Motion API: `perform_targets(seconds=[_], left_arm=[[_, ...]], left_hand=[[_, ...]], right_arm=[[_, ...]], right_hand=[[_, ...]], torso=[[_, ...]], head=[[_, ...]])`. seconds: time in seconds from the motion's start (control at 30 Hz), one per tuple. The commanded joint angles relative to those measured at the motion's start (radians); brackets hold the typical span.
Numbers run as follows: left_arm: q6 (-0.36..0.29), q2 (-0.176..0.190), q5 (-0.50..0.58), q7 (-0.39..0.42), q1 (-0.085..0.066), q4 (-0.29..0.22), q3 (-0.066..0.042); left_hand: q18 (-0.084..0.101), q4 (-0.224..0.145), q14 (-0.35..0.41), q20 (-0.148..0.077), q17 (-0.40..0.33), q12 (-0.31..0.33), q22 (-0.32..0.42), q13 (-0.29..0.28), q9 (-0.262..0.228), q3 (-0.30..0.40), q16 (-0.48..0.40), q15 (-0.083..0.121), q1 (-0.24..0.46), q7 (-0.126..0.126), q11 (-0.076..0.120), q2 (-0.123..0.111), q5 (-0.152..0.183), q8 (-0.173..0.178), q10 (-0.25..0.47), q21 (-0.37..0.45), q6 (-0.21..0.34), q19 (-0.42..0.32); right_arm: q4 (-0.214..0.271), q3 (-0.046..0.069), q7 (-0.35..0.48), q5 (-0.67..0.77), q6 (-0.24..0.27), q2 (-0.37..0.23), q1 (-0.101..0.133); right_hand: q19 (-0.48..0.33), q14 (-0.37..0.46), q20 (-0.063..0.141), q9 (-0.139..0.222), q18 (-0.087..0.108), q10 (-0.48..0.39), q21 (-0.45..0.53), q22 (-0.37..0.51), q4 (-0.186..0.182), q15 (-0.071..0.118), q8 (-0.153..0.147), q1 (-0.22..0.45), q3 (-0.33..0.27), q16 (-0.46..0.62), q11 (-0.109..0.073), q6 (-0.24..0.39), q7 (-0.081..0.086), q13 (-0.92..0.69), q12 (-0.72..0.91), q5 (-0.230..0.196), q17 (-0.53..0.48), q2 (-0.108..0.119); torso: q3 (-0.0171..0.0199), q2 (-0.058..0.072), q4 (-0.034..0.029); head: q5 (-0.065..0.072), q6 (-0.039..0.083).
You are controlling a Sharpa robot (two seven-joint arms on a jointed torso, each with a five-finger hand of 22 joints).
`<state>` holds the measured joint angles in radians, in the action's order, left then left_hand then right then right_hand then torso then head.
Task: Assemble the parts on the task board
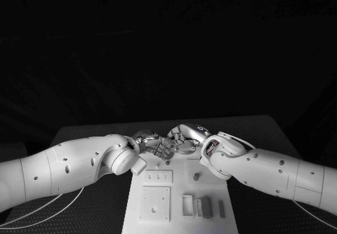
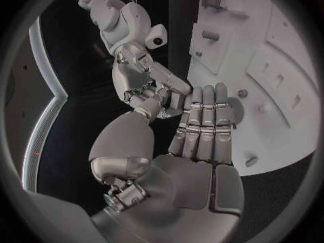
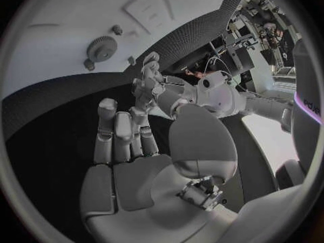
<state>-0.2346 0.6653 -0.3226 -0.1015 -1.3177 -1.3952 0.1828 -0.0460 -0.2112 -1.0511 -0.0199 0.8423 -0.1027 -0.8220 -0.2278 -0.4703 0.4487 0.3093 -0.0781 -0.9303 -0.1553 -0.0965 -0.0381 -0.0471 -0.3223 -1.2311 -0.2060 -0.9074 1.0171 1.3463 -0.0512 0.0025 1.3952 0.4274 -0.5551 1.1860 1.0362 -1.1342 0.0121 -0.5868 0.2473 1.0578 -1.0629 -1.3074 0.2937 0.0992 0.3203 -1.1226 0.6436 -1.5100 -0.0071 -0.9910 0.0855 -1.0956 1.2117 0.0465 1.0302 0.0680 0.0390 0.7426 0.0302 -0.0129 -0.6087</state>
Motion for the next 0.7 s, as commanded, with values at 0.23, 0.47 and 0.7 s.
perform_targets(seconds=[0.23,0.47,0.7], left_arm=[[0.002,-0.003,0.0,0.022,-0.003,-0.009,-0.003],[-0.006,0.0,0.0,0.019,-0.003,-0.009,-0.003],[-0.005,0.003,-0.003,0.017,-0.003,-0.01,-0.003]], left_hand=[[-0.021,-0.01,-0.013,-0.007,0.01,-0.011,-0.007,-0.011,0.0,0.01,-0.004,0.007,-0.008,0.009,0.011,0.034,-0.003,-0.009,-0.024,0.001,-0.029,0.01],[-0.02,-0.033,-0.024,-0.01,0.019,-0.019,-0.013,-0.021,-0.002,0.029,-0.002,0.011,-0.034,0.018,0.02,0.064,-0.003,-0.017,-0.044,-0.002,-0.05,0.017],[-0.019,-0.057,-0.054,-0.021,0.045,-0.036,-0.029,-0.04,-0.008,0.059,0.014,0.025,-0.06,0.037,0.037,0.065,-0.003,-0.035,-0.081,-0.016,-0.09,0.042]], right_arm=[[-0.007,-0.002,0.014,0.004,-0.028,0.007,-0.004],[-0.009,-0.002,0.01,0.007,-0.03,0.007,-0.005],[-0.016,-0.002,0.005,0.013,-0.03,0.009,-0.005]], right_hand=[[0.002,-0.003,0.004,-0.03,0.014,0.006,-0.004,-0.016,-0.002,0.004,0.011,-0.003,0.001,-0.003,-0.003,-0.042,0.012,0.002,0.0,0.004,0.001,-0.01],[0.002,-0.002,0.004,-0.03,0.014,0.006,-0.004,-0.016,-0.003,0.004,0.011,-0.004,0.001,-0.003,-0.003,-0.043,0.012,0.002,0.0,0.004,-0.002,-0.01],[0.002,-0.005,0.004,-0.03,0.014,0.007,-0.004,-0.016,-0.002,0.004,0.011,-0.004,0.001,-0.003,-0.004,-0.043,0.011,0.002,0.0,0.004,0.001,-0.01]], torso=[[-0.0006,0.0,0.0014],[-0.0009,0.0,0.0],[-0.0009,0.0,0.0]], head=[[0.0,-0.001],[0.0,-0.002],[0.001,-0.003]])
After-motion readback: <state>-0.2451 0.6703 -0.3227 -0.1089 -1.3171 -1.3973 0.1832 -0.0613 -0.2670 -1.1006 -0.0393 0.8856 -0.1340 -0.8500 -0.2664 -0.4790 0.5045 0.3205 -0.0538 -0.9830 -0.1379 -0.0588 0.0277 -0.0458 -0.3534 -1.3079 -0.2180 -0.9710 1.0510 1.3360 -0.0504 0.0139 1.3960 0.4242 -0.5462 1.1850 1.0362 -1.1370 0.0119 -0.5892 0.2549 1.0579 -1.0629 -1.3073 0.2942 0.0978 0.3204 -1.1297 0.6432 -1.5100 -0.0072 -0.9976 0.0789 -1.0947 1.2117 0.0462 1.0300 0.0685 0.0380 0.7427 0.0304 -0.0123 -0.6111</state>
